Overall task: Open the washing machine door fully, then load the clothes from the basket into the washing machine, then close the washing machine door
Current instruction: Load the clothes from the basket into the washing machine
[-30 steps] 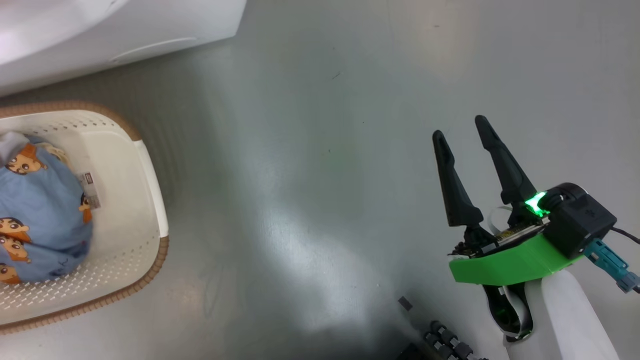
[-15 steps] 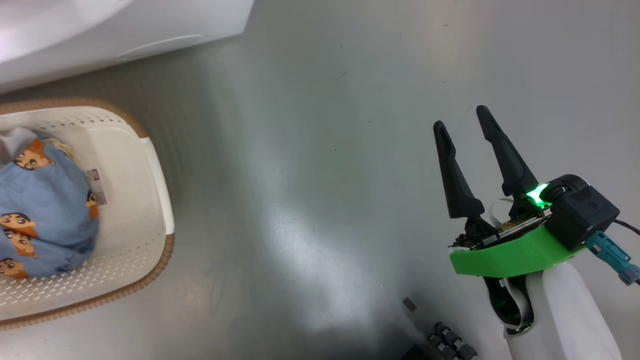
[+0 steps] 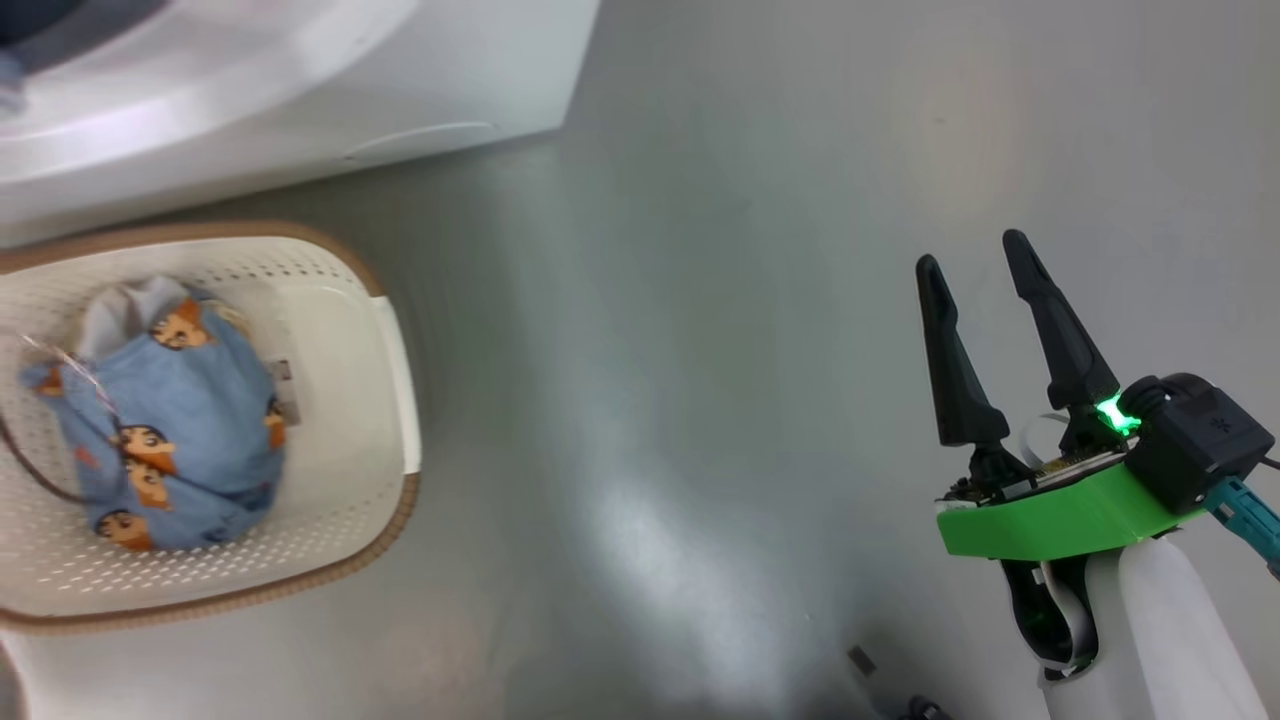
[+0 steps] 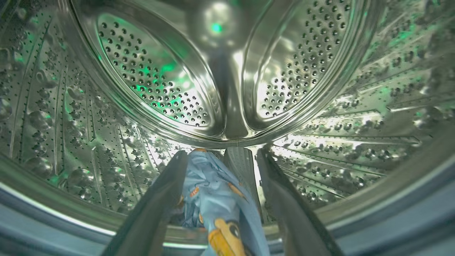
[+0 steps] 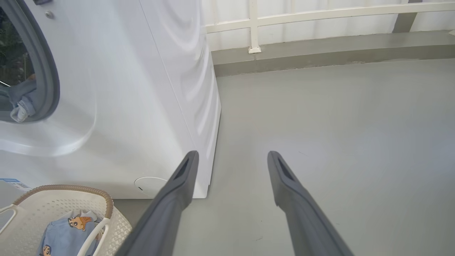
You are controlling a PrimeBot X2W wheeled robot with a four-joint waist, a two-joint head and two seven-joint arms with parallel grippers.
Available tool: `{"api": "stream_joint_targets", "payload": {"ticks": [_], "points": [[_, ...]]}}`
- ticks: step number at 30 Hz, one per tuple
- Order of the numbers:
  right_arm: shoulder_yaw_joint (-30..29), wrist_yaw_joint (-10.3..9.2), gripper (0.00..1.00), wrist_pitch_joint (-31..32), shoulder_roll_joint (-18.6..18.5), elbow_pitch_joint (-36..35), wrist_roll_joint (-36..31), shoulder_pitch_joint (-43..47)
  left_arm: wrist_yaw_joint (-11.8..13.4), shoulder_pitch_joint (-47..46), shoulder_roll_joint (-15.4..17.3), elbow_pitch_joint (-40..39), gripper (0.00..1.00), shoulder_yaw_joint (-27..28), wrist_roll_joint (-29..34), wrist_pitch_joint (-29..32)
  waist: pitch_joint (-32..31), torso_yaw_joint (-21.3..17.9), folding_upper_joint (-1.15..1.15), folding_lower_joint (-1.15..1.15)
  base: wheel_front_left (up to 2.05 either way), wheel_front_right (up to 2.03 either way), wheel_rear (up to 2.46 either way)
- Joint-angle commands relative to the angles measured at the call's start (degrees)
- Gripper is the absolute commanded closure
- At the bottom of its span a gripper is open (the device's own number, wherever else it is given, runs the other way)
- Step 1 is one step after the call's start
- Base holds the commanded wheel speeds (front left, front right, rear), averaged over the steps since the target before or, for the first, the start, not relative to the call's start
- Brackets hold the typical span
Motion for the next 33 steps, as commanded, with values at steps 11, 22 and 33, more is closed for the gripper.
{"api": "stream_joint_targets", "payload": {"ticks": [11,22,33], "points": [[-1.18,0.35,0.00,-0.28,-1.30,-1.37,-1.60,3.73,6.27,24.86,-0.04,-24.83,0.00,1.12,-0.97,-1.24,-6.23,5.49,0.00,0.00,0.00,0.00,0.00],[-0.98,0.35,0.00,-0.28,-2.25,-0.81,-2.40,5.45,11.06,45.53,-2.86,-39.92,0.00,-1.70,0.05,-1.12,-10.93,7.65,0.00,0.00,0.00,0.00,0.00],[-1.79,0.35,0.00,-0.28,-2.27,0.48,-3.09,9.24,12.25,57.52,-5.19,-41.75,0.00,-5.10,-0.57,-1.35,-17.50,9.67,0.00,0.00,0.00,0.00,0.00]]}}
